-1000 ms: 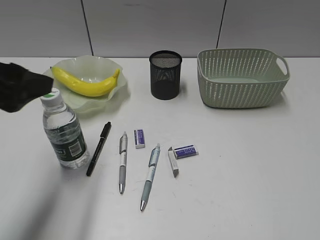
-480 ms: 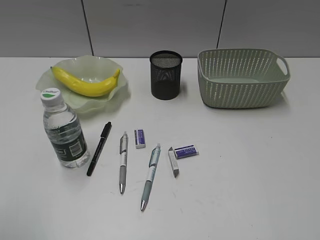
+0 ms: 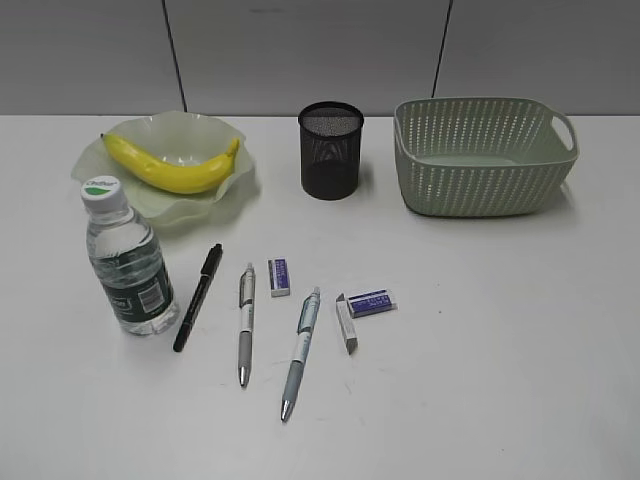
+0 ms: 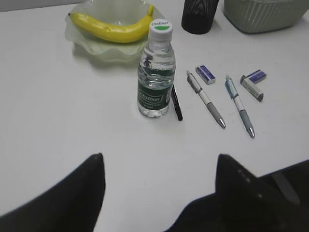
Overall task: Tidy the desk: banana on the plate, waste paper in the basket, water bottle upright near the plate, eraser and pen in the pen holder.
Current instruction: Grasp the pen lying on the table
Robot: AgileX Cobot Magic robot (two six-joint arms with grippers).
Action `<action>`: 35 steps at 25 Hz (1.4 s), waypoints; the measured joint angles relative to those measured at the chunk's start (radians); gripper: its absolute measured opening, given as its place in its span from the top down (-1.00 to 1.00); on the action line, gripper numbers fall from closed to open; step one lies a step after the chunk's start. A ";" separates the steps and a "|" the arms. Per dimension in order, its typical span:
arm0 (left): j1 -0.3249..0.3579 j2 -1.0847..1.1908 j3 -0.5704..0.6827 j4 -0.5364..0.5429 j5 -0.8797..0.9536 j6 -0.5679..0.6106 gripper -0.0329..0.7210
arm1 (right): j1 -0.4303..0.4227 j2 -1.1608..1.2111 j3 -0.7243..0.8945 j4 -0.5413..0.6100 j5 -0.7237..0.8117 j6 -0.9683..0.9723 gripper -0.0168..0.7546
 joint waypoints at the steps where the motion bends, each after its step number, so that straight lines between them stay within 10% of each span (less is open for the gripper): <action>1: 0.001 -0.007 0.000 0.001 0.000 0.000 -0.48 | 0.000 0.090 -0.020 0.035 -0.008 -0.016 -0.23; 9: 0.001 -0.035 0.000 0.011 -0.004 0.025 -0.33 | 0.173 0.742 -0.317 0.086 0.003 0.039 0.00; 19: 0.001 -0.035 0.000 0.026 -0.005 0.034 -0.31 | 0.520 1.368 -0.844 -0.181 0.176 0.735 0.02; 35: 0.001 -0.035 0.000 0.028 -0.005 0.034 -0.31 | 0.546 1.867 -1.078 -0.179 0.204 0.869 0.07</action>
